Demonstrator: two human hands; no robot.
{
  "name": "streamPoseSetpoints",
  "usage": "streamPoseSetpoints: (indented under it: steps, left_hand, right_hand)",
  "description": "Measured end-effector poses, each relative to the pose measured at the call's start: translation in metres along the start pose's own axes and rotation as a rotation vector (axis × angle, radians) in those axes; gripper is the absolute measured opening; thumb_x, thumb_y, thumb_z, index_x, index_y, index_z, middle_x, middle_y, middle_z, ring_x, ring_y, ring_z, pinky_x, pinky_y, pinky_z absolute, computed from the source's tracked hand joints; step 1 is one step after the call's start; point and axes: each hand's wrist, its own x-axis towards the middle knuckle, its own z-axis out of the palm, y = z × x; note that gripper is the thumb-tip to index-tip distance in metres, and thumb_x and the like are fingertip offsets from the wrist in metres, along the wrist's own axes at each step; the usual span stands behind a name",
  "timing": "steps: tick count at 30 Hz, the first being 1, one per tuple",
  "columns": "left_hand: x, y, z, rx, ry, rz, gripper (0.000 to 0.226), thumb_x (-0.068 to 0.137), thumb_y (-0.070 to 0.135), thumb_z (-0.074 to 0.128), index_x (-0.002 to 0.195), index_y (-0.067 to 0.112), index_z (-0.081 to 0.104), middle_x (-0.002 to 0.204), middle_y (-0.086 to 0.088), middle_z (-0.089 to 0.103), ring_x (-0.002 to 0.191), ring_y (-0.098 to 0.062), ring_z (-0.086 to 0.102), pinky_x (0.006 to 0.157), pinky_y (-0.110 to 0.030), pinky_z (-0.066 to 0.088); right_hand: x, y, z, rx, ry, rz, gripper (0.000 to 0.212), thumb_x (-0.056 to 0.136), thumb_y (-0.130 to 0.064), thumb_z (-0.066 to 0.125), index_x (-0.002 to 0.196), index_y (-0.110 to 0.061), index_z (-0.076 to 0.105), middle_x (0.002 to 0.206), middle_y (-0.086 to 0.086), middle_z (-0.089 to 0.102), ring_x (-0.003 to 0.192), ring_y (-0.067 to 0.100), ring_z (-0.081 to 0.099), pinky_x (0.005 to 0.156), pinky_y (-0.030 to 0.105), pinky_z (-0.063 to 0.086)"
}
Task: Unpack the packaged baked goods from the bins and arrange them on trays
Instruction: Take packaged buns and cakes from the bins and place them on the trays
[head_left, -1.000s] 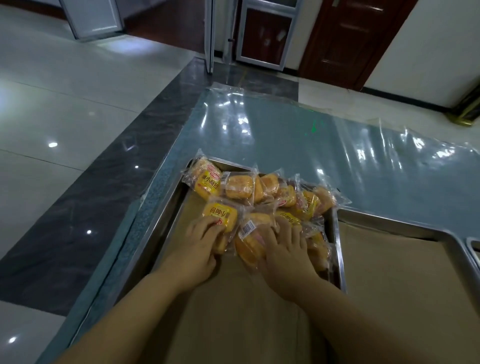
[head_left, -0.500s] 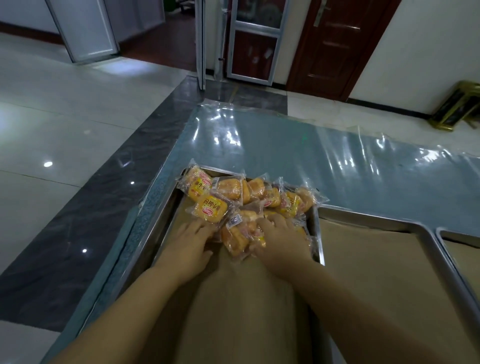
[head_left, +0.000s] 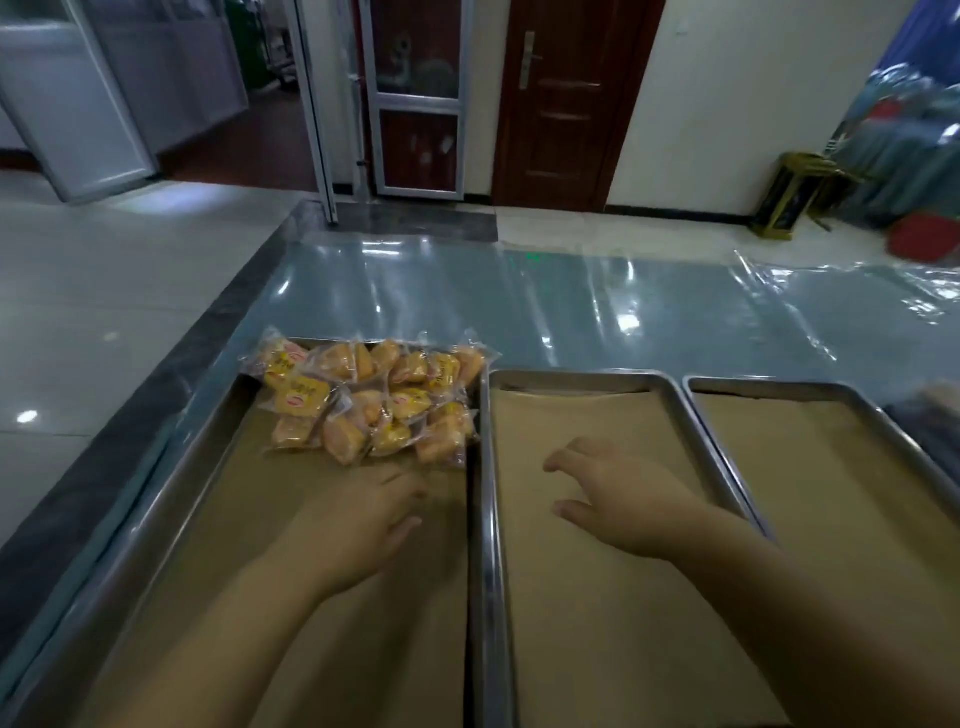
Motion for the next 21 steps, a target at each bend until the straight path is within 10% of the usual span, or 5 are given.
streamPoseSetpoints:
  steps: [21]
  left_hand:
    - [0.093, 0.351, 0.095, 0.033, -0.156, 0.201, 0.030, 0.093, 0.036, 0.046, 0.122, 0.028, 0.051, 0.122, 0.006, 0.054, 0.105, -0.013, 0.052, 0.090, -0.032, 0.043]
  right_hand:
    - [-0.284, 0.258, -0.039, -0.082, 0.085, 0.226, 0.037, 0.089, -0.048, 0.051, 0.123, -0.034, 0.048, 0.117, -0.009, 0.059, 0.096, 0.011, 0.057, 0.077, 0.025, 0.046]
